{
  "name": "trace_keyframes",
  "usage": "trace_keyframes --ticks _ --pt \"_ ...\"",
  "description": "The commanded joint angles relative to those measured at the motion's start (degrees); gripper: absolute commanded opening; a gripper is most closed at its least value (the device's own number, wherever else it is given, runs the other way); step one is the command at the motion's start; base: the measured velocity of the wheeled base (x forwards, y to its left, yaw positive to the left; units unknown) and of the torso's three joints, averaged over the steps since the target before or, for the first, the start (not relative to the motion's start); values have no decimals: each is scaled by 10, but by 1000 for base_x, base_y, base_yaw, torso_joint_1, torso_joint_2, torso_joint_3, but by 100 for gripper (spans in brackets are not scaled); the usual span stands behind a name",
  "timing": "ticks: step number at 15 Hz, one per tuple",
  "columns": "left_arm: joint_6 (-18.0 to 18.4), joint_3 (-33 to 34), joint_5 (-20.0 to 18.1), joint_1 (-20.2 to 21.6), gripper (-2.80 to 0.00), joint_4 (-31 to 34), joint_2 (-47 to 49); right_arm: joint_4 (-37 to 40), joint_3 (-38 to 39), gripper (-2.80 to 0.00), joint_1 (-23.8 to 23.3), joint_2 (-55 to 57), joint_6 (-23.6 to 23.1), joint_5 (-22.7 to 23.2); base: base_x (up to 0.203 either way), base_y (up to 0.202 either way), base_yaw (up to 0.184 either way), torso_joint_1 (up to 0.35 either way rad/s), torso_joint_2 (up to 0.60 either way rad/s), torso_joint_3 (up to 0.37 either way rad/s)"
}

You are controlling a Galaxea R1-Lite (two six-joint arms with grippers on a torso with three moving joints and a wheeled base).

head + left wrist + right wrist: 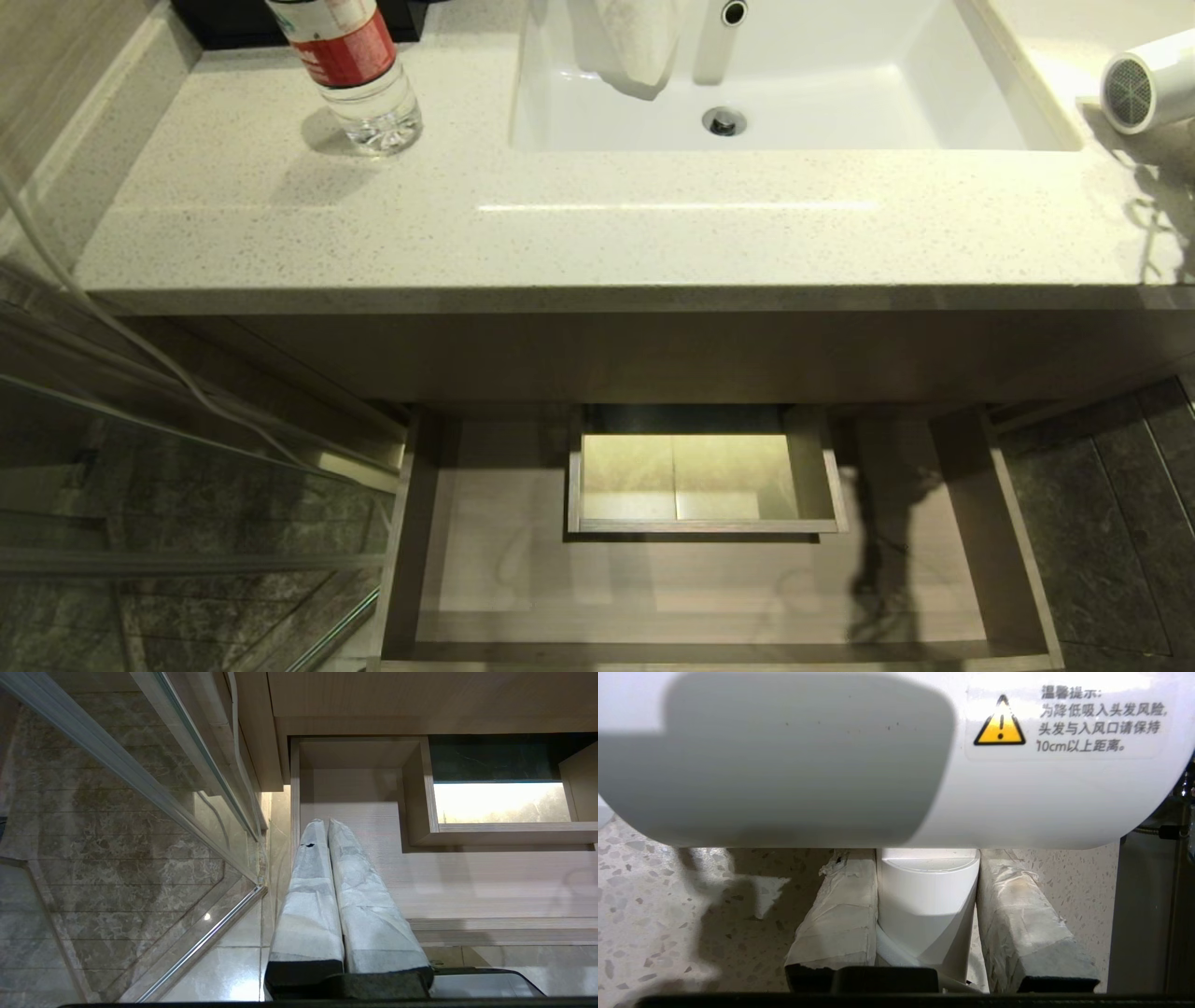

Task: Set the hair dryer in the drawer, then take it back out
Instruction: Place it on the countertop

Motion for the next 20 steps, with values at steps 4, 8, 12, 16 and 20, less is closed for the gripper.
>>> trace_keyframes --ticks 4,8,12,16,20 --pt "0 0 0 0 -280 0 0 5 1 -280 0 0 -1 -1 0 0 0 0 0 0" --pt "0 0 0 0 -280 0 0 -1 1 -280 1 -1 -2 1 0 0 0 -112 40 -89" --pt "0 0 0 0 -280 0 0 2 2 -280 1 -5 -3 0 0 0 0 -110 31 -71" --pt "-1 0 0 -1 -280 0 0 -7 1 -280 1 -10 -12 0 0 0 0 -7 2 -4" --pt "0 0 0 -1 -280 0 0 -7 1 -280 2 -16 -20 4 0 0 0 0 0 0"
